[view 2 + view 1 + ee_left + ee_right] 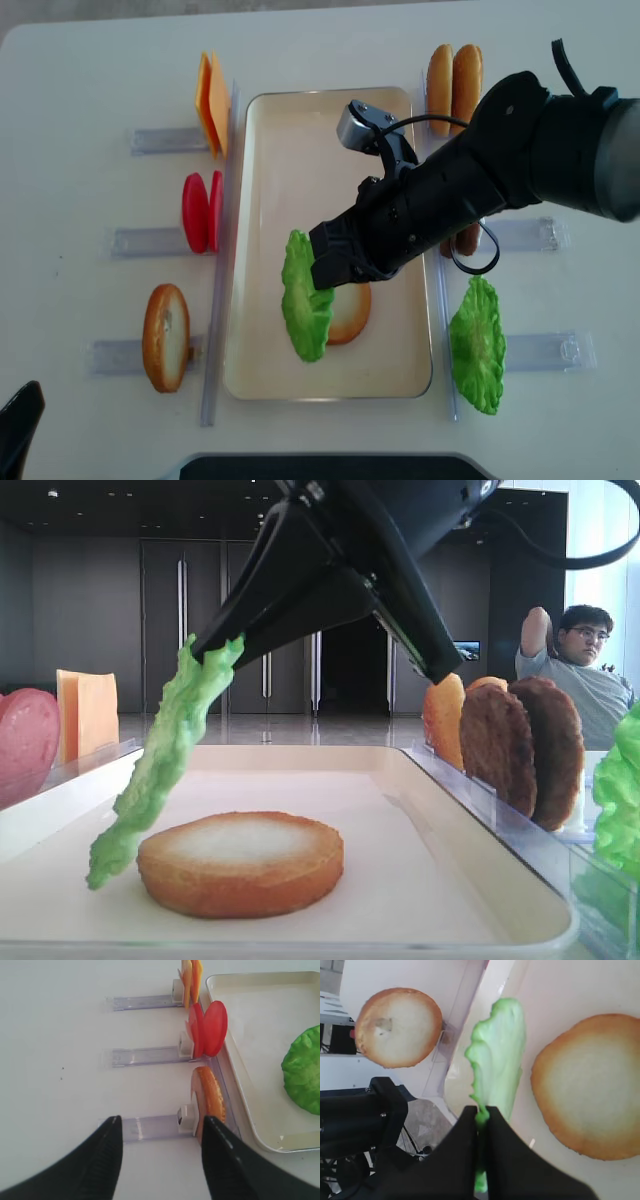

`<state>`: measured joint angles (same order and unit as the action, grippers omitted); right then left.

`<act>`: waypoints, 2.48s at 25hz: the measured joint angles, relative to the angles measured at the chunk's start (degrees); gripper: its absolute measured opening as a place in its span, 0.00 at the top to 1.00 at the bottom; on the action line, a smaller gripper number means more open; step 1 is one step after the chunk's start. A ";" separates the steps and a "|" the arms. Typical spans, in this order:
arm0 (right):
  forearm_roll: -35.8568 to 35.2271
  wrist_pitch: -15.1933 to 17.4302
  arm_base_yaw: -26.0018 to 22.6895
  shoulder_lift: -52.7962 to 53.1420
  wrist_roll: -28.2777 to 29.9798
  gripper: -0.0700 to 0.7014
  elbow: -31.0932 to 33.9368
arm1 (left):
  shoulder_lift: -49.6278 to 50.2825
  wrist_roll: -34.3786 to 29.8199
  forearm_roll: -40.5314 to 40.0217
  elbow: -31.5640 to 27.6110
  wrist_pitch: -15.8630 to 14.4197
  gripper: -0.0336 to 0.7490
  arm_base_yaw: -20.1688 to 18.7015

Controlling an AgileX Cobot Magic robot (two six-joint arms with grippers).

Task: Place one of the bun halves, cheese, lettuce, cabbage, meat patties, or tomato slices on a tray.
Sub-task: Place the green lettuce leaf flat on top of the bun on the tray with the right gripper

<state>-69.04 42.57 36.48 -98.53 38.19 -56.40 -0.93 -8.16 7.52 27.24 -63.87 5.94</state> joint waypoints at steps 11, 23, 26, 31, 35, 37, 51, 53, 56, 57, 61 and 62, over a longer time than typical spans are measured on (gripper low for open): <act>-0.87 0.90 -3.74 -0.49 2.43 0.90 0.00 | 0.00 0.00 0.00 0.00 0.00 0.46 0.00; -0.75 1.98 -3.90 -2.47 2.74 0.90 0.00 | 0.00 0.00 0.00 0.00 0.00 0.46 0.00; -0.75 1.98 -3.90 -2.66 2.74 0.90 0.00 | 0.00 0.00 0.00 0.00 0.00 0.46 0.00; -0.75 2.45 -3.95 -2.66 2.74 0.90 0.00 | 0.00 0.00 0.00 0.00 0.00 0.46 0.00; -0.75 3.97 -3.95 -2.66 2.74 0.90 0.00 | 0.00 0.00 0.00 0.00 0.00 0.46 0.00; -0.75 4.38 -3.95 -2.66 2.74 0.90 0.00 | 0.00 0.00 0.00 0.00 0.00 0.46 0.00; -0.75 5.35 -3.95 -2.66 2.74 0.90 0.00 | 0.00 0.00 0.00 0.00 0.00 0.46 0.00; -0.75 5.71 -4.28 -2.66 2.74 0.90 0.00 | 0.00 0.00 0.00 0.00 0.00 0.46 0.00; -0.81 7.33 -6.28 -2.66 2.74 0.90 0.00 | 0.00 0.00 0.00 0.00 0.00 0.46 0.00; -0.85 7.98 -7.22 -2.66 2.74 0.90 0.00 | 0.00 0.00 0.00 0.00 0.00 0.46 0.00; -0.85 9.30 -9.01 -2.66 2.74 0.90 0.00 | 0.00 0.00 0.00 0.00 0.00 0.46 0.00; -0.94 9.44 -9.01 -2.66 2.74 0.90 0.00 | 0.00 0.00 0.00 0.00 0.00 0.46 0.00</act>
<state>-69.98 52.01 27.47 -101.19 40.93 -56.40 -0.93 -8.16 7.52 27.24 -63.87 5.94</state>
